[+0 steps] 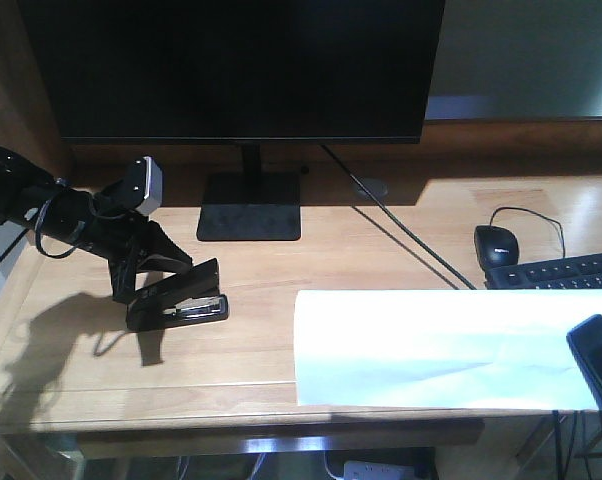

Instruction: Grab stapler and paper to desk for stapling

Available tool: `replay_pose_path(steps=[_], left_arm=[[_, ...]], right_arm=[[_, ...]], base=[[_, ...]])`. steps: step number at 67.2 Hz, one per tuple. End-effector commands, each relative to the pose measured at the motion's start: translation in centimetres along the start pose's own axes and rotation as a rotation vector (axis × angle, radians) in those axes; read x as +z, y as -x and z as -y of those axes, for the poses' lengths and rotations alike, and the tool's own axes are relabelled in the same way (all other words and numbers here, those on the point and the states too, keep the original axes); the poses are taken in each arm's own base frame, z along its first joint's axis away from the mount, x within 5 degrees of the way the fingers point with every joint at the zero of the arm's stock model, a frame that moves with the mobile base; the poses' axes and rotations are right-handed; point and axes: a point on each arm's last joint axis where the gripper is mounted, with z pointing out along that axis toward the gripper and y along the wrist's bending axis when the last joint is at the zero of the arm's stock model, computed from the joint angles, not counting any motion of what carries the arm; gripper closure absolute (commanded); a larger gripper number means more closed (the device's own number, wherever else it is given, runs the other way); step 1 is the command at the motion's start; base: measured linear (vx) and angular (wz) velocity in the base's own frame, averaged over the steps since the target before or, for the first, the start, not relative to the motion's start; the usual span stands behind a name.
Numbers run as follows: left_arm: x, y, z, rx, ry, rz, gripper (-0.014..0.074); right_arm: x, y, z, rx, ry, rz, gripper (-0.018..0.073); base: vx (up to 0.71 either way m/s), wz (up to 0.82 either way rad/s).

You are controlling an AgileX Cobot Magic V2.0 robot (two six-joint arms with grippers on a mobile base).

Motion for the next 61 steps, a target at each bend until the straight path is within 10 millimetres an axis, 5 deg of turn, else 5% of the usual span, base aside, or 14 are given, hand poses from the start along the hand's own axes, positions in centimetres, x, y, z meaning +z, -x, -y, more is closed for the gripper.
replay_pose_path(steps=[1, 61], left_arm=[[-1.82, 2.83, -0.06, 0.029, 0.041, 0.070, 0.0603], [-1.82, 2.83, -0.06, 0.029, 0.041, 0.070, 0.0603]], right_arm=[[0.00, 0.17, -0.38, 0.001, 0.048, 0.022, 0.0566], [-0.01, 0.41, -0.29, 0.018, 0.039, 0.047, 0.0566]], base=[[0.00, 0.00], [0.00, 0.00]])
